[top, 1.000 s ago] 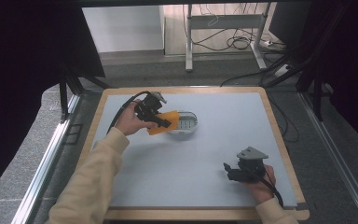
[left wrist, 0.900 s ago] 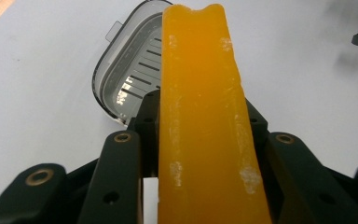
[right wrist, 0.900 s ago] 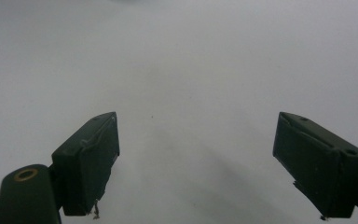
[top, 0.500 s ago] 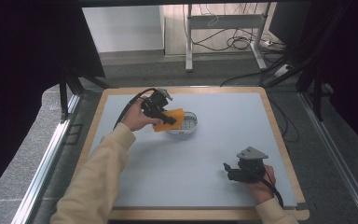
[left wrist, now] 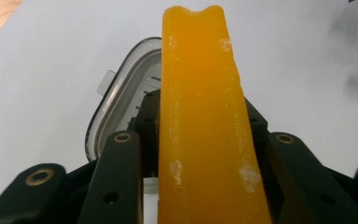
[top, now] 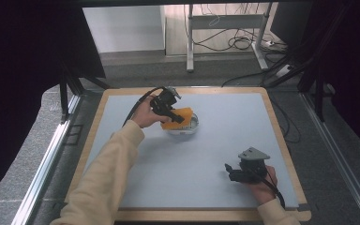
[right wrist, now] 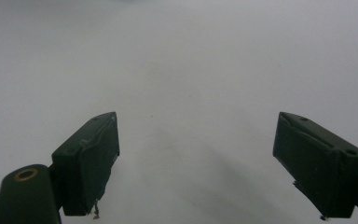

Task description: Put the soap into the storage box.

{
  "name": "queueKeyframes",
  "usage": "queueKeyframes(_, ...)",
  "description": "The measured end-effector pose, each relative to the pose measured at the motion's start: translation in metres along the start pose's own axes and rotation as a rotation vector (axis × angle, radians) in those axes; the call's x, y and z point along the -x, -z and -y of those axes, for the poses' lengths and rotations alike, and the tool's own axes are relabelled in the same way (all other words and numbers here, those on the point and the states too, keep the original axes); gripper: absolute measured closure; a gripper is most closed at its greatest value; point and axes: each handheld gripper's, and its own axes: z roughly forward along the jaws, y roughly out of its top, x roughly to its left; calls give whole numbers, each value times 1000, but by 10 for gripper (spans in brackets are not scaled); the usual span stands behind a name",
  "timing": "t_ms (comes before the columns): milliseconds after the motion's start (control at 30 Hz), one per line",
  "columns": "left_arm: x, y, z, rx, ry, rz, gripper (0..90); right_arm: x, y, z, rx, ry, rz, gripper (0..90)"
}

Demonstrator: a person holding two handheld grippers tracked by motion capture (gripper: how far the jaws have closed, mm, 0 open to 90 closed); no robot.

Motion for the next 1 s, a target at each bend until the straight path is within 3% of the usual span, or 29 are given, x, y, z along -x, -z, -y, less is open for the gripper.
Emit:
queueKeyframes(200, -6, -7, -2, 15, -1, 24, 619, 0, 0, 0, -1, -4, -1, 150)
queueKeyframes(567, -11, -18, -9, 20, -10, 31, 620, 0, 0, 0, 0, 0, -2, 150)
queueKeyframes(733, -13, -24, -11, 33, -17, 57, 619, 0, 0, 0, -1, -1, -2, 150)
queueKeyframes(1000, -22, -40, -7, 29, -28, 73, 619, 0, 0, 0, -2, 0, 0, 150)
